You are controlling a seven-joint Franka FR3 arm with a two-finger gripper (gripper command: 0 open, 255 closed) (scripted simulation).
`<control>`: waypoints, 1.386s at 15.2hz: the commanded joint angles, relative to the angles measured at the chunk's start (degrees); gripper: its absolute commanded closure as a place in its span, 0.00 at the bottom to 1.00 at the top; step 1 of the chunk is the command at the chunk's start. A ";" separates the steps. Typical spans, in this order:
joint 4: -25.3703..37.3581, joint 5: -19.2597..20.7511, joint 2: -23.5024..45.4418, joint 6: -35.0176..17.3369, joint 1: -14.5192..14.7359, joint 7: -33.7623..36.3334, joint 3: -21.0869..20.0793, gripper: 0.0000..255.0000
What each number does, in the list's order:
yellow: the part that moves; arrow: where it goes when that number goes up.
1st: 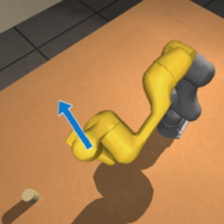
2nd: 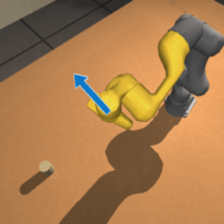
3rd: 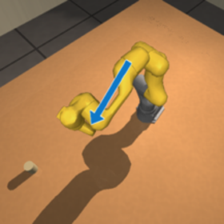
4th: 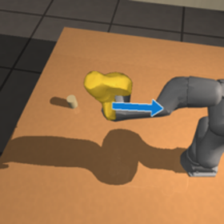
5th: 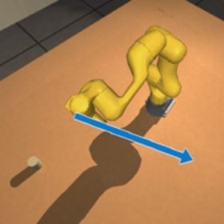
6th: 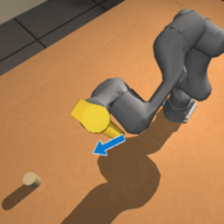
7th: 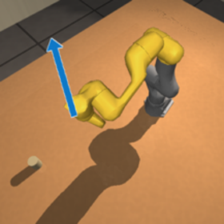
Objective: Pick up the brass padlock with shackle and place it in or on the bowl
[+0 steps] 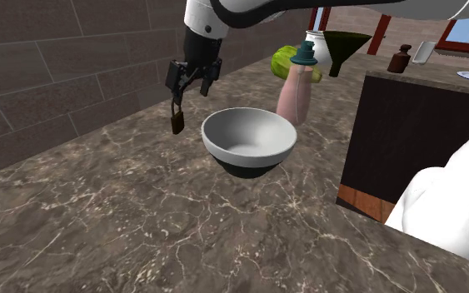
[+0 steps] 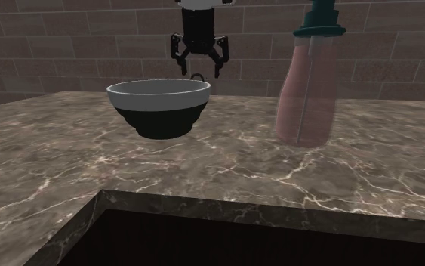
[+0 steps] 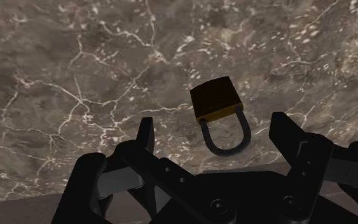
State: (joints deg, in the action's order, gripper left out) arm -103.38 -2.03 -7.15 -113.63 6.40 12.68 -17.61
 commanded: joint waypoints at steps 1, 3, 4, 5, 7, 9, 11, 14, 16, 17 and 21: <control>3.94 1.72 3.69 -0.56 0.68 1.08 -1.28 0.00; 2.97 1.90 4.14 -1.96 0.75 1.20 -1.30 0.00; 2.51 2.00 4.38 -2.65 0.77 1.26 -1.32 0.00; 2.05 2.10 4.64 -3.35 0.79 1.33 -1.35 0.00; 1.19 2.32 5.18 -4.72 0.82 1.47 -1.41 0.00; 0.54 2.51 5.63 -5.79 0.85 1.59 -1.45 0.00; 0.56 2.51 5.64 -5.79 0.85 1.60 -1.45 0.00; 0.56 2.51 5.64 -5.79 0.85 1.60 -1.45 0.00; 0.56 2.51 5.64 -5.78 0.85 1.60 -1.45 0.00; 0.56 2.51 5.64 -5.78 0.85 1.60 -1.45 1.00; 0.57 2.50 5.63 -5.76 0.84 1.59 -1.45 1.00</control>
State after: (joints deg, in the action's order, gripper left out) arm -102.78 0.46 -1.56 -119.40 7.26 14.27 -19.07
